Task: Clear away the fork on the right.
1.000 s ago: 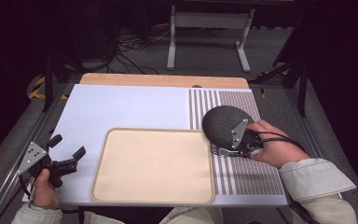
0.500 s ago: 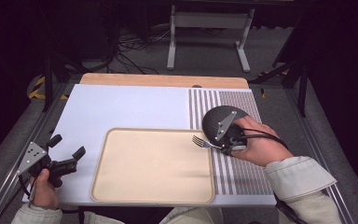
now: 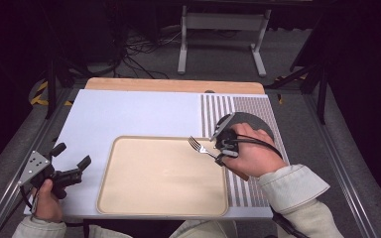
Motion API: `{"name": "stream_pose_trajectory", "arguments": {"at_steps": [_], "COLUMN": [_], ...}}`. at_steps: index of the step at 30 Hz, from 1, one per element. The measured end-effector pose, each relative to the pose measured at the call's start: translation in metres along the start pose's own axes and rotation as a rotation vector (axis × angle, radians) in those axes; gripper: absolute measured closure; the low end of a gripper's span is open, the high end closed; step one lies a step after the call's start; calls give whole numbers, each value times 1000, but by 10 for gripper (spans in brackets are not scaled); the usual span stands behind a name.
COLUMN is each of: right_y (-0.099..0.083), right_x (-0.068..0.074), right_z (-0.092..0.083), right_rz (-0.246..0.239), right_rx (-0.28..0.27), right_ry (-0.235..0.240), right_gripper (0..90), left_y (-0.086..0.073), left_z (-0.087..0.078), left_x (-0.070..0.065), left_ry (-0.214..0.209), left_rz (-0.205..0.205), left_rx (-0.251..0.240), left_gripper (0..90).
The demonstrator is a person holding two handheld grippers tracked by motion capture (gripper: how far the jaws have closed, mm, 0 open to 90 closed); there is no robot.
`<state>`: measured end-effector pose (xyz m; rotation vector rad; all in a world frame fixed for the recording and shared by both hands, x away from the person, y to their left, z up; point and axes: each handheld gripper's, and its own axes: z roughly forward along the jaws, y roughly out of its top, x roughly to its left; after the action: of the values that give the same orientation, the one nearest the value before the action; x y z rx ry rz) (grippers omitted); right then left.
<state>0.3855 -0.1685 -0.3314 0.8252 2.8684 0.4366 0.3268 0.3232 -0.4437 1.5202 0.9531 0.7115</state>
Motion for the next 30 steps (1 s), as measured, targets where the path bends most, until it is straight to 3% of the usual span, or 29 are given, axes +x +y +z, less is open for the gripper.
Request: {"name": "stream_pose_trajectory", "arguments": {"at_steps": [2,10,13,16,30], "right_y": [3,8,11,12,16], "right_x": [3,6,9,10,11], "right_z": [2,8,11,13,29], "right_rz": [56,149,209,292,432], "right_rx": [-5,2,-4,0,19], "right_ry": [24,50,56,100,104], "right_gripper": [781,780,780,780,780], "left_y": [0,0,0,0,0], "left_z": [0,0,0,0,0], "left_x": [0,0,0,0,0], "left_ry": [0,-1,-2,-2,-7], "left_rz": [-1,2,0,0,-1], "left_rx": [-1,-1,0,0,-2], "left_gripper": [0,0,0,0,0]}}
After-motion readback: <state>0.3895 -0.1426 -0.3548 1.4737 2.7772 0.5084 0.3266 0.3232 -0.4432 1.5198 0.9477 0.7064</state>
